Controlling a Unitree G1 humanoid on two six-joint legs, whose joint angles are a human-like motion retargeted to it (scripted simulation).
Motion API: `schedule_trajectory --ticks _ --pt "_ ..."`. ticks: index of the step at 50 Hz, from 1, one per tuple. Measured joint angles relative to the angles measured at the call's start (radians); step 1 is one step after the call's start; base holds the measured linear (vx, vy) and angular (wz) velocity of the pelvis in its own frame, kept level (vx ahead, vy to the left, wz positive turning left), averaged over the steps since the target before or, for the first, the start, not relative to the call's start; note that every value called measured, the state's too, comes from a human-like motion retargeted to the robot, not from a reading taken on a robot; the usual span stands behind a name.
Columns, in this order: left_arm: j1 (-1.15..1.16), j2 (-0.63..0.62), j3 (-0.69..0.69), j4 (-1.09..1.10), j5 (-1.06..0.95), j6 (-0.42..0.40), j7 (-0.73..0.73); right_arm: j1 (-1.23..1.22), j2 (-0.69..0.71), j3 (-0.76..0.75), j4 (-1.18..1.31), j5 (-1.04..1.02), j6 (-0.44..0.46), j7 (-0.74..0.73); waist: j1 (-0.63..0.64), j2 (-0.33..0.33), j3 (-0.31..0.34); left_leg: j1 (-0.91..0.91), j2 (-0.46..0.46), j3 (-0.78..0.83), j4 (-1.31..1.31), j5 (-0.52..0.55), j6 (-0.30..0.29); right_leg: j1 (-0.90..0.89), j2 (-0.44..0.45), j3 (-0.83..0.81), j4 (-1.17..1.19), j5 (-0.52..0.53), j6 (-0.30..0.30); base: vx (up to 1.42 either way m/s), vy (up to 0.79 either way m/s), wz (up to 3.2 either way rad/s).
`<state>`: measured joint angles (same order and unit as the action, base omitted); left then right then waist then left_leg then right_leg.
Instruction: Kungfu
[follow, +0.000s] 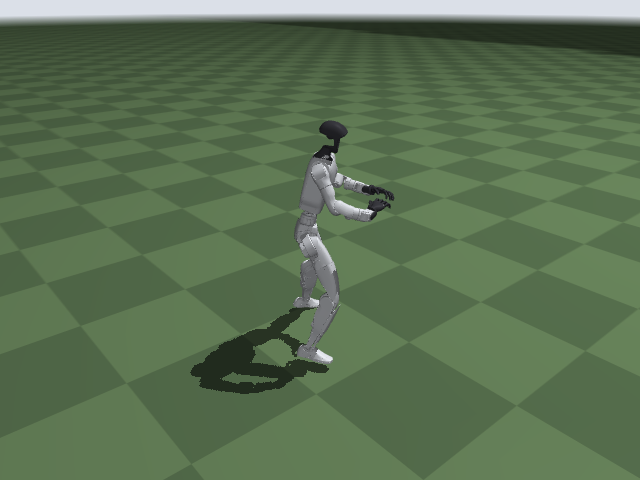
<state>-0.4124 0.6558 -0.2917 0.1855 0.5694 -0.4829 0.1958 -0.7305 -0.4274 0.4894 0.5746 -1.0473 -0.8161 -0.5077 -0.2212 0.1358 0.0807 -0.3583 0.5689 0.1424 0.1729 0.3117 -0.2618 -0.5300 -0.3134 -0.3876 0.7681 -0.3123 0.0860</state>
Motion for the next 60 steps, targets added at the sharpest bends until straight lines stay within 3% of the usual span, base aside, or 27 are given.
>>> schedule_trajectory --ticks 2,4,5,7,12,22,25,30,35,38,40,42,44,47,50,52,55,60 --pt "-0.012 -0.244 -0.040 0.407 0.149 -0.107 0.066 0.132 0.070 -0.019 0.158 -0.140 -0.083 -0.076 -0.087 0.008 -0.012 0.018 0.022 0.060 -0.061 -0.029 0.000 -0.054 -0.003 -0.020 0.083 -0.055 -0.022 -0.25 -0.51 0.13" --pt "-0.045 -0.467 -0.042 0.797 0.303 -0.126 0.183 0.211 0.101 -0.042 0.283 -0.274 -0.098 -0.064 -0.162 0.031 0.025 0.047 0.079 0.218 -0.116 -0.052 0.000 -0.103 0.017 -0.032 0.146 -0.096 -0.052 -0.48 -0.26 -0.23" --pt "-0.071 -0.546 -0.050 0.933 0.349 -0.119 0.227 0.236 0.093 -0.057 0.324 -0.318 -0.080 -0.029 -0.213 0.042 0.062 0.050 0.080 0.299 -0.143 -0.038 0.000 -0.137 0.010 -0.025 0.174 -0.108 -0.062 -0.63 -0.08 -0.19" --pt "-0.089 -0.614 -0.059 1.014 0.385 -0.121 0.278 0.265 0.085 -0.076 0.341 -0.334 -0.066 -0.028 -0.257 0.060 0.112 0.040 0.078 0.232 -0.141 -0.025 0.000 -0.174 0.023 -0.007 0.207 -0.130 -0.078 -0.47 -0.13 -0.32" --pt "-0.110 -0.653 -0.142 1.029 0.469 -0.121 0.385 0.365 0.033 -0.105 0.277 -0.303 -0.067 -0.122 -0.331 0.102 0.183 0.019 0.131 0.239 -0.120 0.014 0.009 -0.211 0.070 -0.009 0.235 -0.160 -0.122 -0.21 -0.06 -0.28" --pt "-0.090 -0.638 -0.238 0.955 0.478 -0.168 0.310 0.516 0.017 -0.164 0.152 -0.207 -0.057 -0.127 -0.274 0.125 0.156 0.022 0.103 0.287 -0.075 0.035 0.072 -0.205 0.066 0.035 0.194 -0.140 -0.133 -0.01 0.09 -0.03" --pt "-0.072 -0.595 -0.250 0.886 0.427 -0.187 0.203 0.579 0.027 -0.188 0.132 -0.106 -0.020 0.015 -0.250 0.122 0.134 0.028 0.082 0.279 -0.063 0.021 0.053 -0.192 0.054 0.055 0.165 -0.116 -0.114 0.18 0.25 0.06" --pt "-0.068 -0.451 -0.228 0.662 0.348 -0.144 -0.042 0.802 0.026 -0.336 -0.040 0.345 0.219 0.636 -0.217 0.106 0.116 0.011 0.054 0.275 -0.037 -0.035 0.036 -0.136 0.033 0.073 0.082 -0.065 -0.072 0.21 0.35 0.32" --pt "-0.095 -0.181 -0.173 0.228 0.231 -0.059 -0.023 1.245 -0.055 -0.610 -0.373 1.103 0.345 1.059 -0.208 0.092 0.125 -0.108 0.021 0.174 0.087 -0.117 0.041 -0.017 0.006 0.073 -0.069 0.019 0.000 0.23 0.41 0.83" --pt "-0.138 -0.063 -0.105 -0.023 0.163 0.037 0.030 1.474 -0.063 -0.769 -0.461 1.555 0.466 1.124 -0.194 0.087 0.126 -0.196 -0.006 0.116 0.198 -0.179 0.045 0.087 -0.018 0.061 -0.181 0.085 0.047 0.31 0.57 1.12" --pt "-0.177 -0.030 -0.021 -0.190 0.149 0.094 0.041 1.599 -0.036 -0.842 -0.463 1.769 0.484 1.088 -0.162 0.085 0.105 -0.255 -0.062 0.053 0.290 -0.251 0.060 0.183 -0.052 0.040 -0.278 0.146 0.085 0.59 0.80 1.25" --pt "-0.197 -0.046 0.039 -0.296 0.139 0.137 0.025 1.633 -0.030 -0.828 -0.458 1.839 0.481 1.028 -0.121 0.082 0.071 -0.289 -0.128 0.000 0.357 -0.310 0.075 0.256 -0.083 0.019 -0.356 0.198 0.113 0.67 0.67 0.97" --pt "-0.232 -0.080 0.132 -0.430 0.113 0.193 -0.005 1.547 -0.005 -0.732 -0.414 1.853 0.500 0.981 -0.059 0.090 0.021 -0.319 -0.188 -0.003 0.428 -0.371 0.075 0.340 -0.129 -0.027 -0.450 0.265 0.144 0.78 0.86 0.99" --pt "-0.288 -0.112 0.272 -0.595 0.004 0.256 -0.044 1.214 0.101 -0.524 -0.208 1.884 0.614 1.004 0.038 0.118 -0.039 -0.356 -0.218 0.028 0.514 -0.454 0.086 0.442 -0.163 -0.138 -0.576 0.362 0.169 0.56 0.76 0.61" --pt "-0.354 -0.113 0.431 -0.687 -0.124 0.199 -0.066 0.668 0.310 -0.359 0.279 1.944 0.796 1.187 0.117 0.136 -0.059 -0.392 -0.242 0.035 0.615 -0.529 0.099 0.518 -0.183 -0.271 -0.691 0.464 0.164 0.31 0.66 0.12" --pt "-0.408 -0.143 0.484 -0.685 -0.075 0.191 -0.031 0.426 0.390 -0.364 0.478 1.884 0.969 1.331 0.176 0.143 -0.056 -0.406 -0.260 0.039 0.673 -0.567 0.106 0.554 -0.204 -0.346 -0.734 0.509 0.169 0.19 0.57 0.10" --pt "-0.459 -0.134 0.492 -0.666 0.031 0.188 -0.006 0.251 0.484 -0.423 0.583 1.962 0.843 1.226 0.253 0.124 -0.090 -0.454 -0.283 0.031 0.735 -0.613 0.110 0.566 -0.213 -0.418 -0.764 0.549 0.146 0.23 0.27 0.18" --pt "-0.415 -0.107 0.456 -0.634 0.079 0.171 0.066 0.160 0.546 -0.436 0.645 1.896 0.844 1.246 0.278 0.110 -0.082 -0.467 -0.264 -0.004 0.747 -0.625 0.102 0.515 -0.181 -0.330 -0.723 0.580 -0.004 0.07 0.02 -0.17"
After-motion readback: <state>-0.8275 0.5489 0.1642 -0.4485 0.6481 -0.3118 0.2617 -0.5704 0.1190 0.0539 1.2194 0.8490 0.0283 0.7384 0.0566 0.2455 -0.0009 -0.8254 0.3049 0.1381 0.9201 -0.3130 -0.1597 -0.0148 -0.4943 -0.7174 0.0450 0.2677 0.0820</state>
